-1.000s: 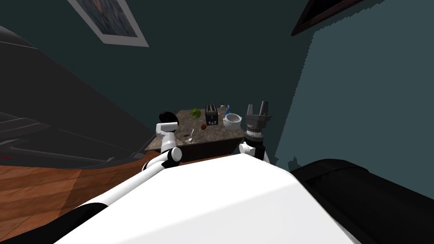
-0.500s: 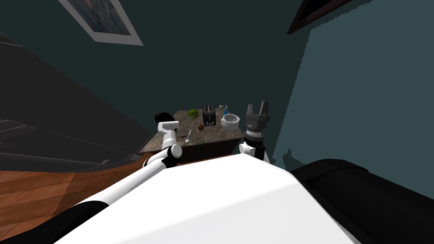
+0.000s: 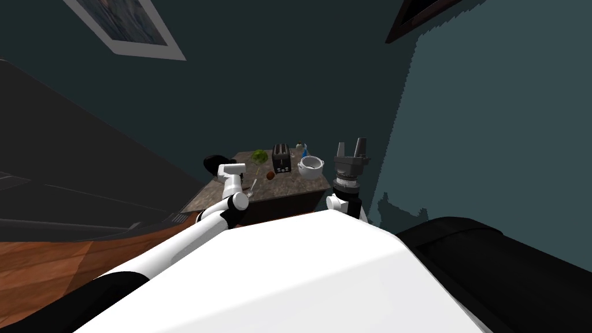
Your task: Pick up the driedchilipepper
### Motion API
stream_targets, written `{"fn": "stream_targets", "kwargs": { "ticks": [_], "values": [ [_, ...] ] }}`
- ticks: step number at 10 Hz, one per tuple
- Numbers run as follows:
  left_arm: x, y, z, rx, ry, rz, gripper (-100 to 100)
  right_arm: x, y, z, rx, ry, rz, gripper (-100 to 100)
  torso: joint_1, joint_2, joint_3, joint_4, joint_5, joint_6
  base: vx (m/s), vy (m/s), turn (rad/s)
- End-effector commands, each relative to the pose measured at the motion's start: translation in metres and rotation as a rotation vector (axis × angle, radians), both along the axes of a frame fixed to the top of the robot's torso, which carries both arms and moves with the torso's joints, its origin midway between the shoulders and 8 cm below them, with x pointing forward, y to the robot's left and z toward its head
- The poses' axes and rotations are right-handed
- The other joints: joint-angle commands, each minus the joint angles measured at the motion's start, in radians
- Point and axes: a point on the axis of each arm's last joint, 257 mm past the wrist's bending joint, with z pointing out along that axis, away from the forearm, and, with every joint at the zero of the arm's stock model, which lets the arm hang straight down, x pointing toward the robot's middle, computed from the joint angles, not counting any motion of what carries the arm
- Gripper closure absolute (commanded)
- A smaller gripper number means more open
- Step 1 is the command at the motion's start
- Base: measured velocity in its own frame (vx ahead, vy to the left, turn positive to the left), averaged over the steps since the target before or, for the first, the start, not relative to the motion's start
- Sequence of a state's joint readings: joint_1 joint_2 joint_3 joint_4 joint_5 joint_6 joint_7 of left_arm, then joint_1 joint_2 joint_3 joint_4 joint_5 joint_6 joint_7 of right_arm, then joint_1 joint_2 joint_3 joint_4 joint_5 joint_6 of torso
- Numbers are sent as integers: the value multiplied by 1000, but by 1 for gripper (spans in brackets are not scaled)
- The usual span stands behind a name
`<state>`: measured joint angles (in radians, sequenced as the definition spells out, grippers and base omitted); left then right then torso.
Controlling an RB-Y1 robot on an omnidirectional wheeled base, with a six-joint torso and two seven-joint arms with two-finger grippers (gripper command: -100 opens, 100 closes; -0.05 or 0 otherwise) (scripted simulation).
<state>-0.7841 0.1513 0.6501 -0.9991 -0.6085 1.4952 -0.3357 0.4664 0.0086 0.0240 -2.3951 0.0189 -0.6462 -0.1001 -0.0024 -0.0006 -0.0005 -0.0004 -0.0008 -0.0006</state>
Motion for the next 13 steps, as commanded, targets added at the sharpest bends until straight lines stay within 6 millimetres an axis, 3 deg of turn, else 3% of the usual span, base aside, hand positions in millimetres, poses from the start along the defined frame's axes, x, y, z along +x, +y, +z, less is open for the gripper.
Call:
{"fn": "stream_targets", "kwargs": {
  "ticks": [1,3,4,5,7,8,10,11,13],
  "values": [
    [-6,-8,-2,-22,44,0,-100,0,0,0,0,0,0,0,0,0,0,0,0,0,21,-44,-31],
    [-7,-8,-2,-24,47,0,-100,0,0,0,0,0,0,0,0,0,0,0,0,0,11,-35,-13],
    [-8,-9,-3,-26,52,0,0,0,0,0,0,0,0,0,1,1,0,0,0,0,0,0,0],
    [-13,6,0,-16,50,45,-100,0,0,0,0,0,0,0,2,1,1,0,1,0,-49,103,-316],
    [-7,-3,-1,-38,24,62,-100,0,0,0,0,0,0,0,12,6,3,1,3,0,-54,119,-245],
    [-16,14,1,-20,35,97,-100,0,0,0,0,0,0,0,10,4,3,1,2,-1,-75,105,-372],
    [-9,3,-1,-49,4,123,-100,0,0,0,0,0,0,0,11,6,4,1,3,0,-58,94,-171],
    [-19,20,0,-28,22,154,-100,0,0,0,0,0,0,0,9,4,3,1,2,-1,-67,102,-367],
    [-13,9,-3,-59,-8,183,-100,0,0,0,0,0,0,0,11,6,4,1,3,0,-67,92,-187]
  ]
}}
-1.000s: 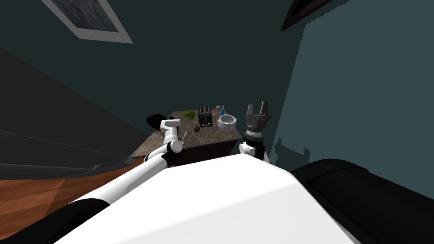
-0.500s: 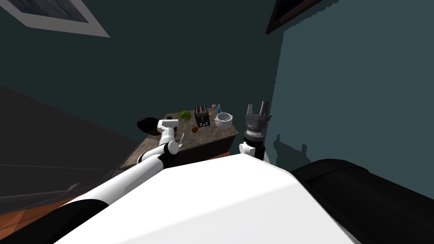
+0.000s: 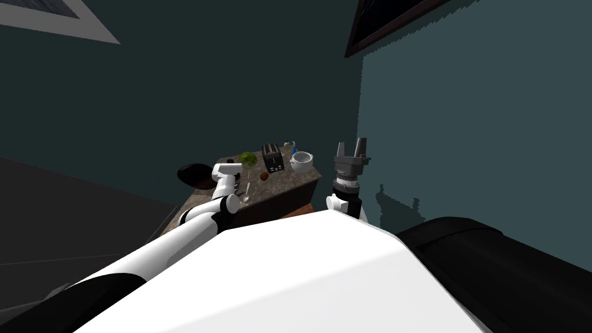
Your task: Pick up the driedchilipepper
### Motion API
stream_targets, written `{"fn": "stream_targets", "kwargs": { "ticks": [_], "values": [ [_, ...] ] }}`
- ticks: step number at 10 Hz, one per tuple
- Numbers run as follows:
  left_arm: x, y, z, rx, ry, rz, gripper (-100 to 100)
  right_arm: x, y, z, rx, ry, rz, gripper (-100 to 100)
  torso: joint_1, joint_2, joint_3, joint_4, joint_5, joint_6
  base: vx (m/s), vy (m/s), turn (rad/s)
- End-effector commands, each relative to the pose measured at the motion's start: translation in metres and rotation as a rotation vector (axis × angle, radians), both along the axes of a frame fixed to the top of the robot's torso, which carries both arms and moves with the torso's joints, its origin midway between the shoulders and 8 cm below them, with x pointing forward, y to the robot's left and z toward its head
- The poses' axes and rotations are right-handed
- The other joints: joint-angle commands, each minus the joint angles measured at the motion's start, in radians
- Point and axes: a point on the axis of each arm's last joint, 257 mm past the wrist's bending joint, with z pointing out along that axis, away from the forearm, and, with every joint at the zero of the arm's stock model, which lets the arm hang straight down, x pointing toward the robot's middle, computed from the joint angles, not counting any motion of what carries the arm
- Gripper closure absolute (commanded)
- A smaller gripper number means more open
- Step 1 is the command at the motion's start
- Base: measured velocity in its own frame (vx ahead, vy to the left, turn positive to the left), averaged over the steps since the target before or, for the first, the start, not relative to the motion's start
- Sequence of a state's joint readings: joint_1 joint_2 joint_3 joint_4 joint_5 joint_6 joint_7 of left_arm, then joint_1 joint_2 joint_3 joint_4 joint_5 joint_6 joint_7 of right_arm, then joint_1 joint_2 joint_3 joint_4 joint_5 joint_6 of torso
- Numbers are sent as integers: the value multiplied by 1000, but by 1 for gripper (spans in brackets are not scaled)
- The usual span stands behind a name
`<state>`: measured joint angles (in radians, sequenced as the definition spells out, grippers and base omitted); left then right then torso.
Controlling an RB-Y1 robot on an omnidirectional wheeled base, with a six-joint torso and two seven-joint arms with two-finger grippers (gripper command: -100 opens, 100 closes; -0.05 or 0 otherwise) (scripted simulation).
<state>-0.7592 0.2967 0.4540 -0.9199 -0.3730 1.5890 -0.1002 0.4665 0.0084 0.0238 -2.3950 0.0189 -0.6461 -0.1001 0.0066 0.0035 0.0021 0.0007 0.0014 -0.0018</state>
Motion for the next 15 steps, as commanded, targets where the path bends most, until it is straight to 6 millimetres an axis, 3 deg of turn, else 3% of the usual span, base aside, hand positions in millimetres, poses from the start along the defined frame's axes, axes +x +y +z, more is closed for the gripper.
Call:
{"fn": "stream_targets", "kwargs": {
  "ticks": [1,2,4,5,7,8,10,11,12,14,15],
  "values": [
    [1,-3,-1,-10,-12,23,-100,0,0,0,0,0,0,0,0,0,0,0,0,0,-6,15,37],
    [-10,14,-1,6,5,64,-100,0,0,0,0,0,0,0,-3,-2,-1,-1,-1,0,-84,82,-339],
    [-5,4,-3,-18,-19,90,-100,0,0,0,0,0,0,0,1,1,1,0,1,2,-72,84,-222],
    [-19,22,-3,4,5,129,-100,0,0,0,0,0,0,0,0,-2,-1,0,1,1,-79,80,-427],
    [-14,11,-6,-24,-18,157,-100,0,0,0,0,0,0,0,2,-1,-1,0,1,1,-64,82,-146],
    [-29,29,-6,2,11,193,-100,0,0,0,0,0,0,0,1,-3,-2,-1,1,1,-103,116,-273],
    [-25,18,-10,-28,-10,224,-100,0,0,0,0,0,0,0,3,1,0,0,1,2,-88,79,-246],
    [-25,18,-10,-28,-13,234,-100,0,0,0,0,0,0,0,0,-2,-1,0,1,1,-7,-3,58],
    [-41,36,-10,-5,13,280,-100,0,0,0,0,0,0,0,-3,-5,-3,-1,0,1,-81,58,-324],
    [-38,26,-14,-28,-3,311,-100,0,0,0,0,0,0,0,0,-1,-1,0,1,2,-83,57,-237],
    [-56,45,-13,3,28,355,-100,0,0,0,0,0,0,0,0,-3,-1,-1,0,0,-138,79,-346]
  ]
}}
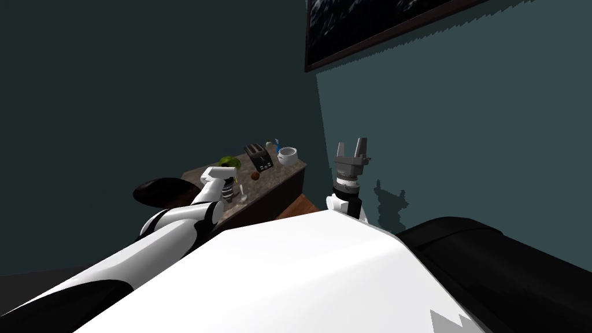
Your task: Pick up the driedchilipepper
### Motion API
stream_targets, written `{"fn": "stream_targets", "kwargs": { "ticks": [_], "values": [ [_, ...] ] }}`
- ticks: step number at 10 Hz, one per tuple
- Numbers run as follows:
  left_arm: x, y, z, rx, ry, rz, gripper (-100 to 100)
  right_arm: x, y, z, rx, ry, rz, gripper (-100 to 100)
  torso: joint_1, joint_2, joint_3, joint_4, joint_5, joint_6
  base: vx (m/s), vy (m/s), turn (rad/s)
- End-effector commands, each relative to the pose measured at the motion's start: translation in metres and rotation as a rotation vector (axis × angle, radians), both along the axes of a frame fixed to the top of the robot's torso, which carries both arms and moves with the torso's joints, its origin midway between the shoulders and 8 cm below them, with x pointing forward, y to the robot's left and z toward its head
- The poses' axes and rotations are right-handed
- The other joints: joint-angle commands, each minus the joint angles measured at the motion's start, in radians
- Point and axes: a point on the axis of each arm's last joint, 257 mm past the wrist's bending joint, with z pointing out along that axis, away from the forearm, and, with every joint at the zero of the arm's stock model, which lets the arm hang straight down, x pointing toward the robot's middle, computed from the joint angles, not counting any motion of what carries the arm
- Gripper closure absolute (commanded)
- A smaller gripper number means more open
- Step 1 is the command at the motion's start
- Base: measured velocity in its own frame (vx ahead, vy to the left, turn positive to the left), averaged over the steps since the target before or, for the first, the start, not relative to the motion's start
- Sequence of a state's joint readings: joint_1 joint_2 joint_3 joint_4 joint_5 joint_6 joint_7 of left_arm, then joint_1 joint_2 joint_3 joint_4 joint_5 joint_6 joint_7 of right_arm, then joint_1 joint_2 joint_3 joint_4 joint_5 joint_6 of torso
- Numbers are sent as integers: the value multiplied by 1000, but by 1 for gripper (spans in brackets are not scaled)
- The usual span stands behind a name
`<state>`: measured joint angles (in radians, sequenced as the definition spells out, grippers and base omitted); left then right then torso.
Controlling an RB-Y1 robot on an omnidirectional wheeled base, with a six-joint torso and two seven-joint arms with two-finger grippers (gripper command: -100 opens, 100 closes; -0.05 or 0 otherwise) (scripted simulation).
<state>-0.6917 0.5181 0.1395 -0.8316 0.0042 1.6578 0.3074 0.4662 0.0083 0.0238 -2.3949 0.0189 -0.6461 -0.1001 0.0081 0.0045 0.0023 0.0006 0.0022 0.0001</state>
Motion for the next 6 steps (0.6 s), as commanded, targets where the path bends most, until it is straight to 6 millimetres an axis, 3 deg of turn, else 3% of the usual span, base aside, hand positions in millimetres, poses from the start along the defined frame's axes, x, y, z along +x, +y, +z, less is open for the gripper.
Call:
{"fn": "stream_targets", "kwargs": {
  "ticks": [1,2,3,5,6],
  "values": [
    [-8,3,-1,4,9,38,-100,0,0,0,0,0,0,0,0,0,0,0,0,0,-141,102,-304],
    [-7,-2,-3,-13,-5,64,-100,0,0,0,0,0,0,0,1,1,1,0,0,-1,-53,55,-55],
    [-26,18,-1,17,33,108,-100,0,0,0,0,0,0,0,0,-3,-1,0,0,-2,-103,70,-329],
    [-25,7,-6,-8,17,146,-100,0,0,0,0,0,0,0,0,-1,0,0,0,-1,-93,49,-207],
    [-45,28,-4,26,55,193,-100,0,0,0,0,0,0,0,-2,-4,-2,0,0,-1,-92,45,-310]
  ]
}}
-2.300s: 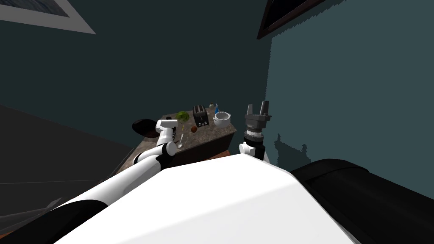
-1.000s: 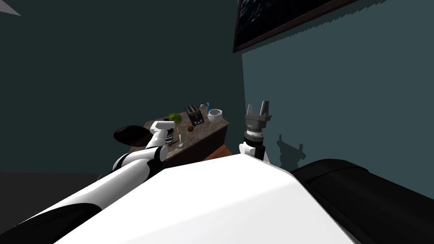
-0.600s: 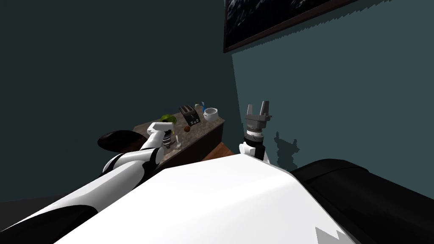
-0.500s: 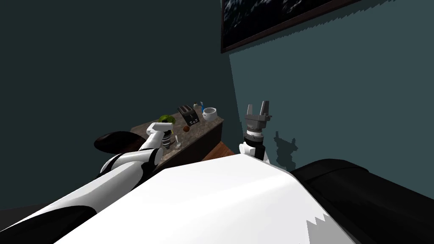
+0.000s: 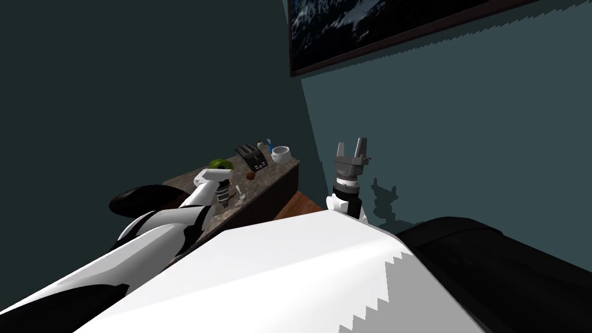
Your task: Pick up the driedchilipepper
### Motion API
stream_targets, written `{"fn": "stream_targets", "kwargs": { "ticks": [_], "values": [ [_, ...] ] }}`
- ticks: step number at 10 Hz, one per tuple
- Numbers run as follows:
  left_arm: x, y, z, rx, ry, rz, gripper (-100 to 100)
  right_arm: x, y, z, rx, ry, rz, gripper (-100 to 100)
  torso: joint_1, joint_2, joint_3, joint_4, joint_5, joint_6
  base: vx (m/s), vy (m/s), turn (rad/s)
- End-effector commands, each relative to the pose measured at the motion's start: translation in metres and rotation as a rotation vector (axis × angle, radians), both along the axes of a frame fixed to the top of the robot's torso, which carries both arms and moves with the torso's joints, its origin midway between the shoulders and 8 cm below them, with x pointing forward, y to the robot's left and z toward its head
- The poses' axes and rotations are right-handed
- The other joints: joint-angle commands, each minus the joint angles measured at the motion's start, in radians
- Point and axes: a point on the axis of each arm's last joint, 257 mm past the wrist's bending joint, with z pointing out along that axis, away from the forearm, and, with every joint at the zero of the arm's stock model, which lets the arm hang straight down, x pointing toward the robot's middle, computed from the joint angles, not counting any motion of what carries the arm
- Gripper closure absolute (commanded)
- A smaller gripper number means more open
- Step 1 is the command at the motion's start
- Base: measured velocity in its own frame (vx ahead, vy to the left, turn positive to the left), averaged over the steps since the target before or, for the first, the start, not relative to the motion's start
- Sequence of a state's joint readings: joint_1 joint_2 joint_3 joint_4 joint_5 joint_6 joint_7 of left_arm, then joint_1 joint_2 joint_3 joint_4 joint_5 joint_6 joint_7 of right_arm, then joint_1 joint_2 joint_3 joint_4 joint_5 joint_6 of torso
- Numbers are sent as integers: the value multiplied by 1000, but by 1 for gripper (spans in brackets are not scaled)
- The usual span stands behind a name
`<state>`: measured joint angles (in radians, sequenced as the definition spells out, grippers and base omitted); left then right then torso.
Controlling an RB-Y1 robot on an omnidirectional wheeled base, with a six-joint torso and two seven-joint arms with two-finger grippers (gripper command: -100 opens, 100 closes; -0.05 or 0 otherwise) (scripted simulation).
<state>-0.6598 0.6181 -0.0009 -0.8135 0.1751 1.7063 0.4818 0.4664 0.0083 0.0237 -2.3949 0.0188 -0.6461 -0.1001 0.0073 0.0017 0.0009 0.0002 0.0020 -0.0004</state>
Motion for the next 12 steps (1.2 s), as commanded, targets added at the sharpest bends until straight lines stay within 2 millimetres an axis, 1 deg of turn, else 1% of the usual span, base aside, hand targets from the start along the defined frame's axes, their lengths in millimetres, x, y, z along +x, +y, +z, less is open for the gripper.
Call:
{"fn": "stream_targets", "kwargs": {
  "ticks": [1,2,4,5,9,10,11,12],
  "values": [
    [-11,4,-4,8,15,41,-100,0,0,0,0,0,0,0,0,0,0,0,0,0,-119,68,-347],
    [-10,-2,-6,-10,2,67,-100,0,0,0,0,0,0,0,1,1,1,0,0,0,-76,40,-88],
    [-10,-1,-6,-7,3,67,-100,0,0,0,0,0,0,0,-2,-4,-2,-1,0,-1,-11,2,16],
    [-10,-1,-6,-7,2,70,100,0,0,0,0,0,0,0,-2,-6,-3,-1,0,-1,0,0,0],
    [-9,0,-4,-4,-1,68,100,0,0,0,0,0,0,0,-2,-6,-4,-2,1,-2,1,2,-1],
    [-9,0,-4,-4,-1,68,0,0,0,0,0,0,0,0,-2,-6,-4,-2,1,-2,0,0,0],
    [10,-18,-6,-31,-32,5,100,0,0,0,0,0,0,0,-2,-6,-4,-2,1,-2,129,-61,346],
    [10,-13,-4,-20,-31,0,100,0,0,0,0,0,0,0,-6,-13,-7,-3,1,-3,162,-84,375]
  ]
}}
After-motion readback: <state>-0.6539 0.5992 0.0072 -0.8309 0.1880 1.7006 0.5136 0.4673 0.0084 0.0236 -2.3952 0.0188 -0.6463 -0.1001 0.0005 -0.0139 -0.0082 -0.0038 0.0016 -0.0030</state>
